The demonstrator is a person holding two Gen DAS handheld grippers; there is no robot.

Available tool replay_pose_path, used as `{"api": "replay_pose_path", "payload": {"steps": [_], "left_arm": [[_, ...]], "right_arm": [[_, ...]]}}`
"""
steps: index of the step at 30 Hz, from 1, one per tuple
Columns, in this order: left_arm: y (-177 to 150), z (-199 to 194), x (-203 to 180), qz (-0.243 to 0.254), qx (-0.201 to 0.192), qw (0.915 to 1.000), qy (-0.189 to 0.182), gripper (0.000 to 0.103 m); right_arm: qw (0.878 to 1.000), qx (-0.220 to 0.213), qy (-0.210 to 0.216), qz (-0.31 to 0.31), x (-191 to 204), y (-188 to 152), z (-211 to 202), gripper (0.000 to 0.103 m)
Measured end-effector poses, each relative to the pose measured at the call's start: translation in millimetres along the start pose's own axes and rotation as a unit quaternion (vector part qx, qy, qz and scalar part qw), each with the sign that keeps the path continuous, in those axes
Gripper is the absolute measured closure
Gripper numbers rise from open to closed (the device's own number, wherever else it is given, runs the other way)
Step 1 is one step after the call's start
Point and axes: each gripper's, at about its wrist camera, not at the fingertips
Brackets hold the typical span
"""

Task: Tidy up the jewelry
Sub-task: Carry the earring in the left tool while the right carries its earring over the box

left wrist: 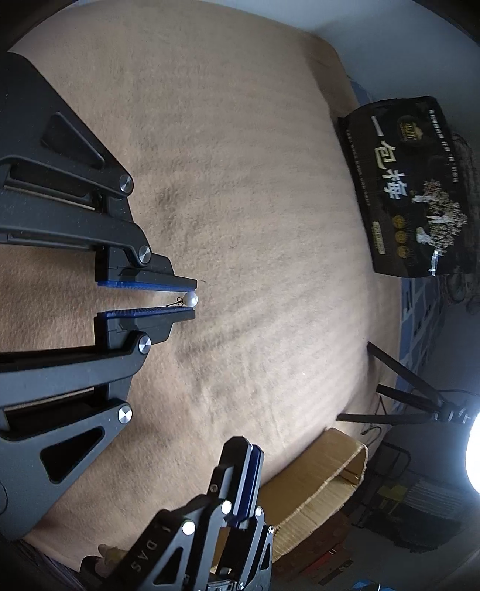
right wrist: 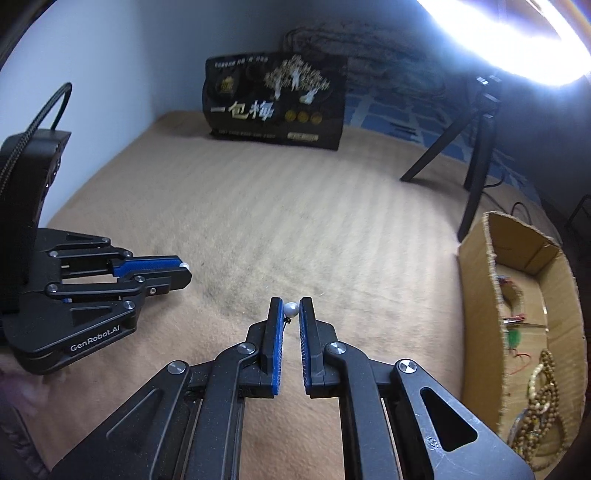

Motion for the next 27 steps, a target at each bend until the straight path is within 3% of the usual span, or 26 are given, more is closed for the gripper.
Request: {"api": "replay_pose_path", "payload": {"steps": [15, 27], "left_arm": [[33, -33, -45, 0.009, -0.045, 0.9985, -0.031, 0.096], [54, -41, -111, 0.029, -0.066, 0.9946, -0.075, 0.096]], "right_arm": [[0.997, -0.050, -0.039, 0.032, -47, 10, -62, 0.096], [0.992, -0.067, -0.081, 0.072, -105, 5, -101, 0.096]]}}
Point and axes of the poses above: each gripper's, at about its wrist camera, not at the fingertips, and z roughly the way its jaws point, x to its left, y to its top, and after that the axes turned 12 degrees about -x, right-handed
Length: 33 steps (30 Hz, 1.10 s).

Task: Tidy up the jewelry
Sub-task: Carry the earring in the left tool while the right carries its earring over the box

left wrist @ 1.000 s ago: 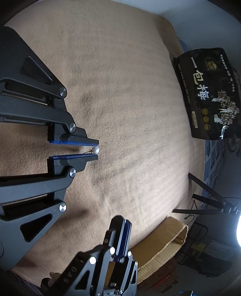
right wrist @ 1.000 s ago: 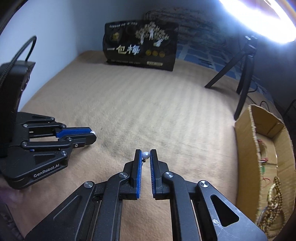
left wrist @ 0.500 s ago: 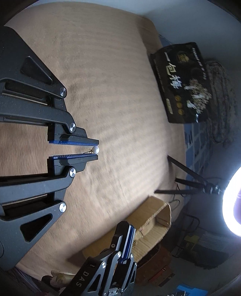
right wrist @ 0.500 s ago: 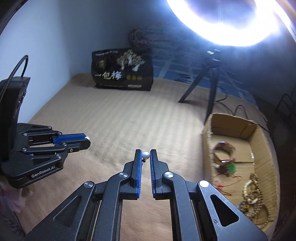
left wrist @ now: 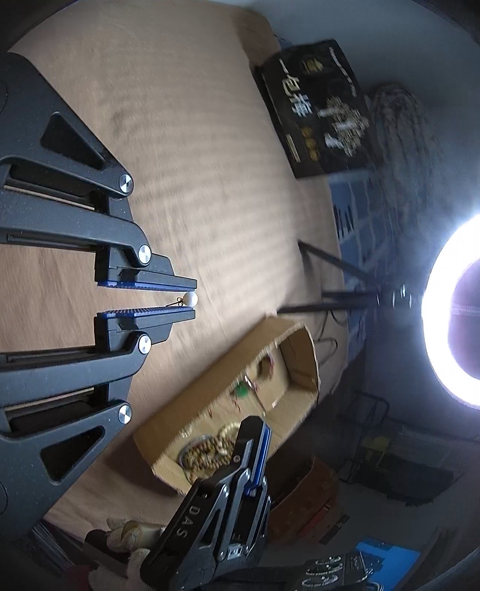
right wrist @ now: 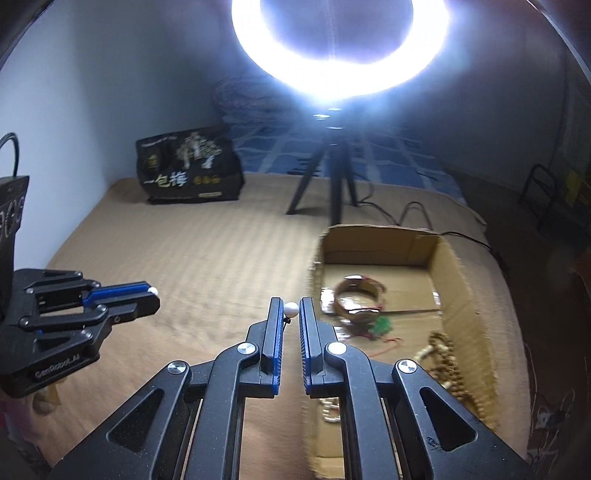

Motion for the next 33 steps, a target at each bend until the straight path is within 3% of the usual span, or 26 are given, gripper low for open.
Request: {"api": "replay_pose_path", "payload": {"steps": [21, 33], "left_arm": [[27, 31, -104, 0.007, -0.019, 0.9979, -0.062, 0.096], [26, 46, -121, 0.005, -0.012, 0.9978, -0.065, 0.096]], "right_arm": [[0.998, 0.001, -0.047, 0.051, -81, -3, -19, 0.096], [0.997, 0.009, -0.051, 0.063, -99, -5, -13, 0.096]]}}
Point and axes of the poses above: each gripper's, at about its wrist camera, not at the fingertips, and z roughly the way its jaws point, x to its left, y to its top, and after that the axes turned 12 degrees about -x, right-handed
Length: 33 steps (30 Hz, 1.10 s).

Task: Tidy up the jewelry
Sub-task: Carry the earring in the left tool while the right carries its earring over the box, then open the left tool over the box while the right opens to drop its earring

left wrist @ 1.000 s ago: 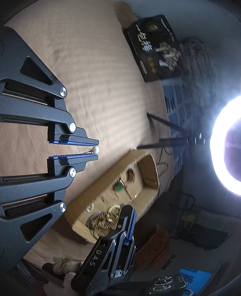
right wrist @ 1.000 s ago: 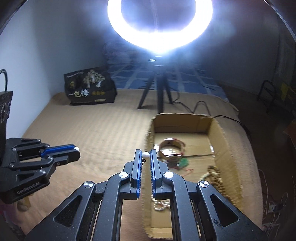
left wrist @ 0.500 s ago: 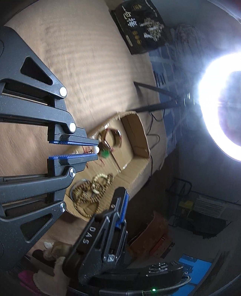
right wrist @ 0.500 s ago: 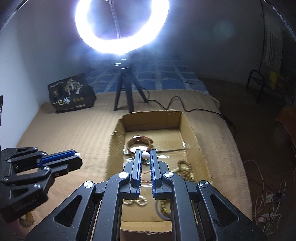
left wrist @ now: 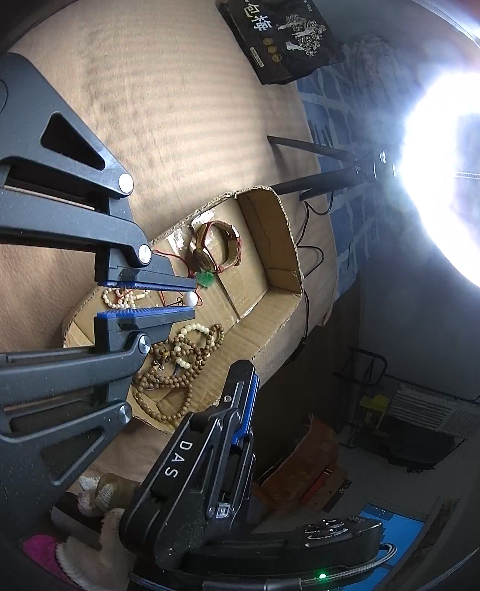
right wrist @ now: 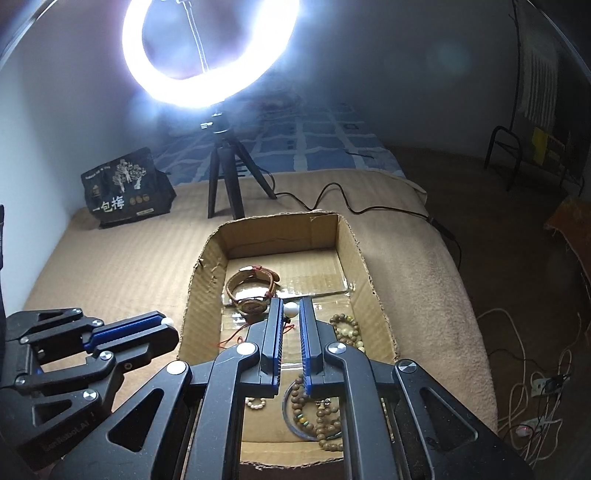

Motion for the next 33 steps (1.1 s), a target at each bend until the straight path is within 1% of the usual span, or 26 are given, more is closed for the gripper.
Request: {"api": "replay_pose_path", "payload": {"steps": [7, 11, 12, 13, 14, 15, 16, 17, 18, 19, 20, 21, 22, 23, 25, 33], "left_arm": [[-1, 4, -3, 0.004, 0.006, 1.0000, -0.001, 0.096], [-1, 5, -4, 0.008, 0.004, 1.0000, 0.004, 0.096], [-1, 5, -4, 0.008, 0.004, 0.9999, 0.005, 0.096], [-1, 5, -4, 0.008, 0.005, 0.9999, 0.007, 0.096], [-2, 5, -4, 0.009, 0.006, 0.9999, 0.007, 0.096], [-2, 6, -4, 0.011, 0.007, 0.9999, 0.008, 0.093], [-3, 6, -5, 0.013, 0.008, 0.9998, 0.009, 0.081], [-3, 5, -6, 0.015, 0.008, 0.9998, 0.011, 0.071], [-3, 5, -6, 0.016, 0.005, 0.9998, 0.013, 0.054], [-3, 3, -7, 0.019, -0.001, 0.9997, 0.016, 0.046], [-3, 2, -8, 0.021, -0.003, 0.9996, 0.018, 0.044], [-3, 2, -8, 0.023, -0.003, 0.9995, 0.021, 0.043], [-3, 3, -9, 0.024, 0.000, 0.9994, 0.023, 0.042], [-3, 3, -8, 0.023, 0.002, 0.9994, 0.025, 0.041], [-4, 6, -8, 0.021, 0.009, 0.9992, 0.032, 0.035], [-4, 4, -5, 0.015, 0.008, 0.9991, 0.039, 0.034]], "right_arm": [[1.000, -0.002, -0.002, 0.014, -6, 0, 1, 0.096], [1.000, 0.000, -0.005, 0.013, -7, -1, 1, 0.096], [1.000, 0.001, -0.008, 0.012, -8, -1, 2, 0.092], [1.000, 0.000, -0.012, 0.012, -8, -1, 2, 0.077], [1.000, -0.001, -0.013, 0.013, -9, -1, 2, 0.067], [1.000, -0.004, -0.015, 0.016, -10, -1, 1, 0.051], [1.000, -0.008, -0.018, 0.018, -11, -1, 0, 0.042], [1.000, -0.011, -0.021, 0.019, -12, 0, -1, 0.041], [0.999, -0.012, -0.026, 0.020, -12, 1, -1, 0.041], [0.999, -0.012, -0.032, 0.020, -13, 1, -2, 0.040], [0.999, -0.013, -0.037, 0.019, -13, 2, -2, 0.038], [0.999, -0.013, -0.041, 0.018, -14, 2, -2, 0.033], [0.999, -0.015, -0.045, 0.019, -14, 2, -2, 0.030], [0.999, -0.016, -0.046, 0.019, -14, 2, -2, 0.030], [0.999, -0.014, -0.047, 0.018, -15, 2, -2, 0.029], [0.999, -0.010, -0.051, 0.014, -12, 1, -1, 0.028]]}}
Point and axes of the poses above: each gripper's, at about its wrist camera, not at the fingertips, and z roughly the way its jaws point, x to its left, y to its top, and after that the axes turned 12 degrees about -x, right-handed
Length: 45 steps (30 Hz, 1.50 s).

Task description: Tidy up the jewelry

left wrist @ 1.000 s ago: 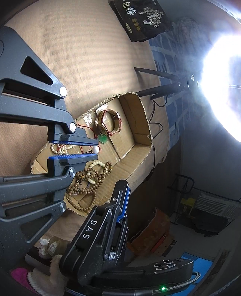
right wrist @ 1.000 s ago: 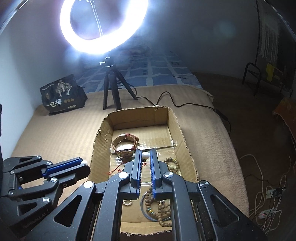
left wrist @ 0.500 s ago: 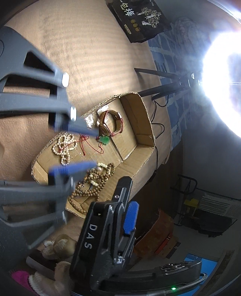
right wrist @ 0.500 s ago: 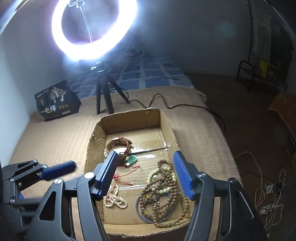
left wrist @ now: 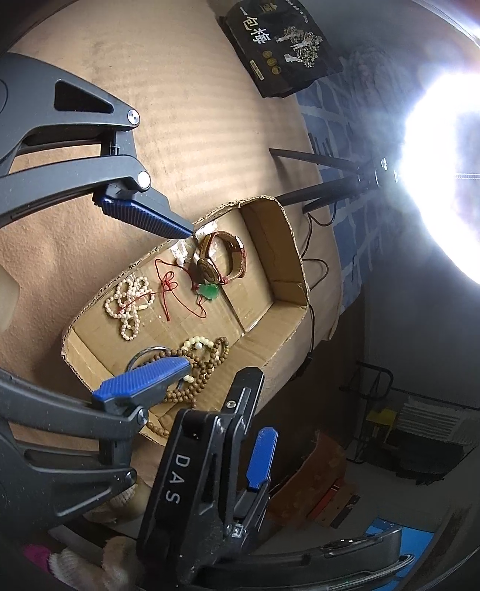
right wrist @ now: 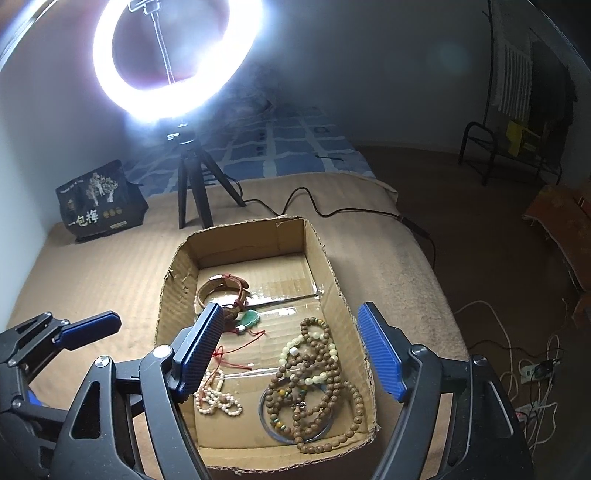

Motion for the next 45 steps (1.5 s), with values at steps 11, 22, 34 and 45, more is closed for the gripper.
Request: {"api": "replay_pose_path", "payload": {"steps": [11, 22, 34, 45], "left_arm": [[2, -20, 1, -0.004, -0.013, 0.9999, 0.006, 0.034], [5, -65, 0, 0.008, -0.043, 0.9989, 0.014, 0.034], [-1, -122, -13, 0.029, -0.074, 0.9967, 0.016, 0.026], [-16, -160, -23, 0.056, -0.084, 0.9948, 0.014, 0.022]], "right_arm": [[1.000, -0.017, -0.010, 0.005, 3, 3, -22, 0.028], [0.998, -0.045, -0.016, -0.032, 22, 7, -62, 0.028], [0.996, -0.074, -0.021, -0.044, 38, 3, -115, 0.028], [0.993, -0.112, -0.020, -0.040, 42, -4, -151, 0.021]]}}
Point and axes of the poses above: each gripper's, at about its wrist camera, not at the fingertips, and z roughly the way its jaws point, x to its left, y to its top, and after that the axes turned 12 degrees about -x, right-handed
